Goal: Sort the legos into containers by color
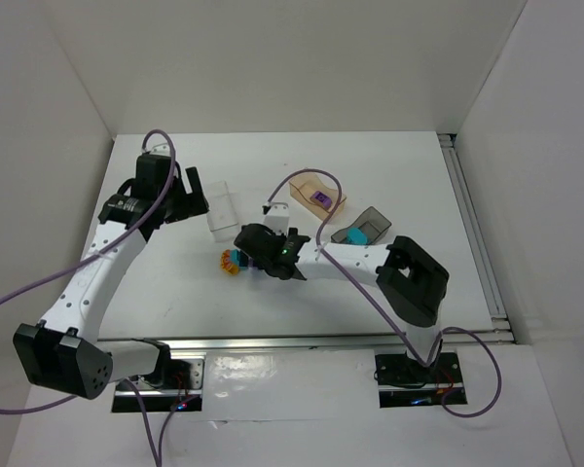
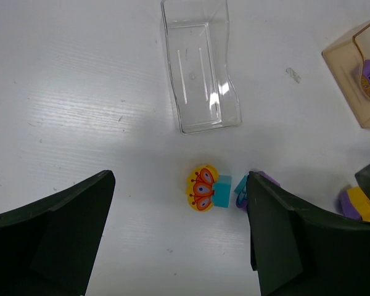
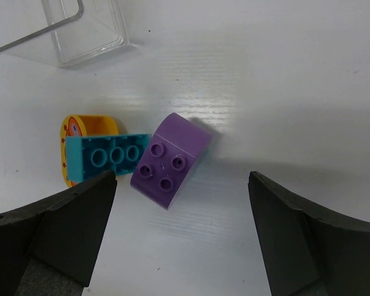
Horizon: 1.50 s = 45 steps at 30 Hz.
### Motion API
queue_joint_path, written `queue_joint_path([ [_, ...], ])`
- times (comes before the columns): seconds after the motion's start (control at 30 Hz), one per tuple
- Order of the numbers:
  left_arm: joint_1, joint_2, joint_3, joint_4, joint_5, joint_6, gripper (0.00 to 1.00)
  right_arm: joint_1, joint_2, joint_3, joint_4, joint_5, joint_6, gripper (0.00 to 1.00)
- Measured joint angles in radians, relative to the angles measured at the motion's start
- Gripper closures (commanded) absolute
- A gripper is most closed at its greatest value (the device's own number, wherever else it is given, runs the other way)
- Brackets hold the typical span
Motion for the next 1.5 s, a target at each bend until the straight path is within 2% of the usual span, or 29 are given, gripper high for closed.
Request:
queue_joint_path([
  [0.2, 0.000, -0.026, 0.000, 0.000, -0.002, 0.020, 0.06, -0.019, 0.039, 0.032, 0.002, -0.020, 0.004, 0.18],
  [0.43, 0.000, -0.025, -0.001, 0.001, -0.001, 0.023, 0.06, -0.029, 0.106, 0.074, -0.005, -0.029, 0.017, 0.25],
  [0.57, 0.000, -0.025, -0.010, 0.000, -0.002, 0.023, 0.06, -0.028, 0.114, 0.074, -0.007, -0.036, 0.019, 0.34],
  [0.6, 0.000, -0.026, -0.013, 0.000, -0.002, 0.023, 0.06, -0.029, 0.114, 0.074, -0.007, -0.036, 0.021, 0.40],
  [0.73, 0.000, -0.026, -0.014, 0.000, -0.002, 0.023, 0.06, -0.029, 0.114, 0.074, -0.006, -0.040, 0.024, 0.52],
  [0.9, 0.000, -0.030, -0.027, 0.001, -0.002, 0.023, 0.06, -0.028, 0.113, 0.074, -0.005, -0.038, 0.025, 0.64],
  [1.03, -0.001, -0.031, -0.028, 0.000, -0.002, 0.021, 0.06, -0.033, 0.077, 0.033, 0.017, -0.053, 0.012, 0.66],
  [1.13, -0.002, -0.031, -0.026, -0.003, 0.002, 0.022, 0.05, -0.050, -0.034, -0.079, 0.074, -0.111, -0.033, 0.66],
  [1.27, -0.001, -0.035, -0.021, 0.004, 0.109, 0.053, 0.07, -0.154, -0.255, -0.244, 0.204, -0.273, -0.121, 0.66],
  [1.37, -0.002, -0.102, -0.077, 0.084, 0.285, 0.085, 0.07, -0.303, -0.406, -0.343, 0.347, -0.470, -0.193, 0.61],
  [1.5, -0.003, -0.222, -0.129, 0.185, 0.597, 0.127, 0.09, -0.452, -0.509, -0.397, 0.480, -0.759, -0.264, 0.61],
])
